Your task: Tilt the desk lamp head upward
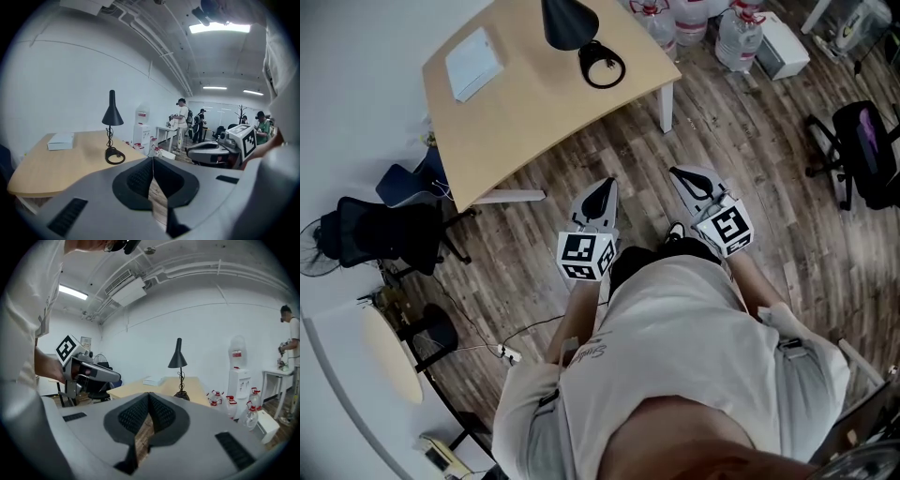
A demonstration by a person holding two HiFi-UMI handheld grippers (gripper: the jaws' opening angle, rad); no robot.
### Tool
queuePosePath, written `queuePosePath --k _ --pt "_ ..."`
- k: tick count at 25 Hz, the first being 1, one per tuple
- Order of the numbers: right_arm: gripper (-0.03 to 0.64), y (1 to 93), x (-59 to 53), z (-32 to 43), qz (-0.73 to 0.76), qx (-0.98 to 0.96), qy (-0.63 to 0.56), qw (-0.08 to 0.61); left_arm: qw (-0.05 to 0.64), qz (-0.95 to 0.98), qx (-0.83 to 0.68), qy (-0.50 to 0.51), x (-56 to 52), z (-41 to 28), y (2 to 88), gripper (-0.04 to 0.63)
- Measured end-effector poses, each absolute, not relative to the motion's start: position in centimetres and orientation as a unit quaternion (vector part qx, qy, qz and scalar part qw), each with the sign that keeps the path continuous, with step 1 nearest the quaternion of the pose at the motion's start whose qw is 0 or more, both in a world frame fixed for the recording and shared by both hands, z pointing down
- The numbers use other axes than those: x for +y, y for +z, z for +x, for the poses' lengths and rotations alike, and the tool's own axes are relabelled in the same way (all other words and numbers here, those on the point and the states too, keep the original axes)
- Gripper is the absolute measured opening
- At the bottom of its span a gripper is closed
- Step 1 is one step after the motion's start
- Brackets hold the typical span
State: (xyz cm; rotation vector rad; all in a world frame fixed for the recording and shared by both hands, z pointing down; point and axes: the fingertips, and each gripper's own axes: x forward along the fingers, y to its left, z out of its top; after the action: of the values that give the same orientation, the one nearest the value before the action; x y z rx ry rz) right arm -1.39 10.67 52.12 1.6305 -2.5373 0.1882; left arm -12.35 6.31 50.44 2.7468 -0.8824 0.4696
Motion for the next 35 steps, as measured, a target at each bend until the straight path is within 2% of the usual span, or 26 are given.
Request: queuePosePath --k 4,10,18,22,25,29,35 --pt "-0.005 53.3 9.1 -0.3 0.533 -0.840 0.083 0.057 0.126 0.932 -0.300 0.162 4.8 -11.3 50.9 0.017" --pt "-0.005 54.3 7.1 0.1 0.534 -0.838 0.095 0.053 0.106 0.935 -0.284 0.185 1.9 -9.6 52.1 0.017" --pt "-0.005 53.4 1.4 3.8 0.575 -0.808 0.117 0.044 0.122 0.949 -0.249 0.148 -5.5 -5.3 51.1 0.017" --pt "-0.005 52.3 -2.5 4.3 0.568 -0.814 0.100 0.070 0.133 0.953 -0.238 0.134 -9.0 -4.3 50.2 0.015" --pt "-0.005 51.1 -5.9 4.5 0.576 -0.810 0.081 0.074 0.164 0.954 -0.219 0.123 -11.8 -4.2 50.3 0.017" --pt "-0.005 50.3 -9.8 4.5 0.594 -0.800 0.067 0.059 0.159 0.955 -0.213 0.129 -15.9 -4.5 51.4 0.015" --pt "-0.005 51.3 -13.7 3.1 0.590 -0.799 0.087 0.076 0.164 0.956 -0.212 0.123 -19.2 -5.7 51.5 0.017"
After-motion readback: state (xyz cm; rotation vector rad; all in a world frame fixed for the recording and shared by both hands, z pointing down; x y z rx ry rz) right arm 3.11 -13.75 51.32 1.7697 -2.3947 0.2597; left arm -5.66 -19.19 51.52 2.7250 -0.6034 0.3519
